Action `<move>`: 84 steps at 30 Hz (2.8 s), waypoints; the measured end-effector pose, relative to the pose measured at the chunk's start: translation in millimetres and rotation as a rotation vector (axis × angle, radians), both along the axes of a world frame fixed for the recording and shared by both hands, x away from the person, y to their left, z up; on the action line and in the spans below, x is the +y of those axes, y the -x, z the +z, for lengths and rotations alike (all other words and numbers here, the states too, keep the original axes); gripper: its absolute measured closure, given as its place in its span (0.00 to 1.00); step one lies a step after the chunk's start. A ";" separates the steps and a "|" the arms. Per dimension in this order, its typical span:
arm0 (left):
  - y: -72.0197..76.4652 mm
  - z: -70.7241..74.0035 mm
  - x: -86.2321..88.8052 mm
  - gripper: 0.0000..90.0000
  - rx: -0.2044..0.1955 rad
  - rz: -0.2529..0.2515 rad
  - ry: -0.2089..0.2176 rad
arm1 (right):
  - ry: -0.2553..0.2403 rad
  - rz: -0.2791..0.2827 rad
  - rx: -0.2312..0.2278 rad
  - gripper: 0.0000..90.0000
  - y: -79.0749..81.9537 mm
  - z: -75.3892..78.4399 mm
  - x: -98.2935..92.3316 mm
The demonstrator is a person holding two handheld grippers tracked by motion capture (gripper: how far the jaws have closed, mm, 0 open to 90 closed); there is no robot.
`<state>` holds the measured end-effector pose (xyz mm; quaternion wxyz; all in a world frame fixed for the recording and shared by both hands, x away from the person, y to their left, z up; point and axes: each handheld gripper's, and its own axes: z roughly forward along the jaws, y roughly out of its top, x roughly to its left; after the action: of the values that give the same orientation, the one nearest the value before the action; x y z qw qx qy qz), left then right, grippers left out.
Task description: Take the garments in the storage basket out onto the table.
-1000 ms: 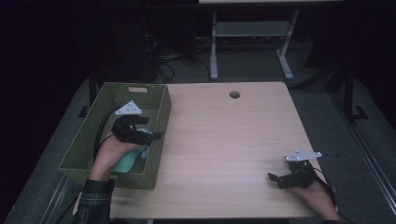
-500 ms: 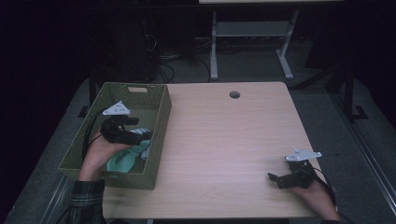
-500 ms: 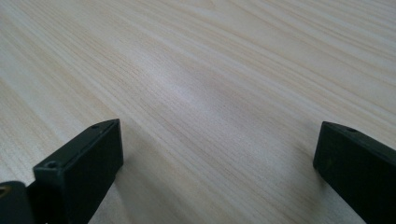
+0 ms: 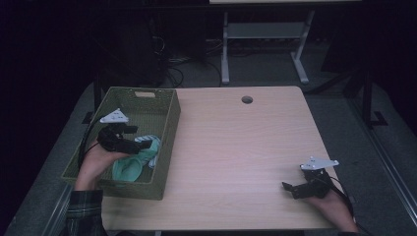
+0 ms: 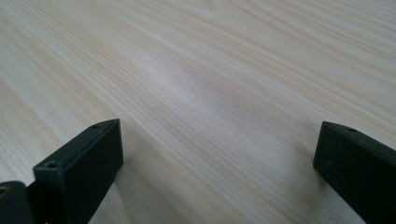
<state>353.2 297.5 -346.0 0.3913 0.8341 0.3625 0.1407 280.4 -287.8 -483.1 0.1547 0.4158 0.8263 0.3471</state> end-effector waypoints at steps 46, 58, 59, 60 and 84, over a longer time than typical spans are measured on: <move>-13.3 -36.5 33.4 0.75 0.133 0.014 -0.034 | -0.001 0.000 0.000 0.01 0.0 0.0 0.0; -15.1 -38.0 35.1 0.91 0.179 0.002 -0.023 | -0.001 -0.001 0.000 0.01 0.0 0.0 0.1; -15.1 -37.7 35.1 0.92 0.177 0.006 -0.021 | -0.001 -0.001 0.000 0.01 0.0 0.0 0.1; -15.2 -37.2 35.2 0.92 0.171 0.010 -0.015 | -0.001 0.000 0.000 0.01 0.0 0.0 0.1; -11.3 1.8 35.0 0.92 0.055 0.066 0.096 | 0.000 -0.002 -0.001 0.01 -0.1 0.0 0.1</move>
<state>364.5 332.5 -344.2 0.4160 0.8055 0.4066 0.1128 280.4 -287.7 -483.1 0.1552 0.4165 0.8258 0.3472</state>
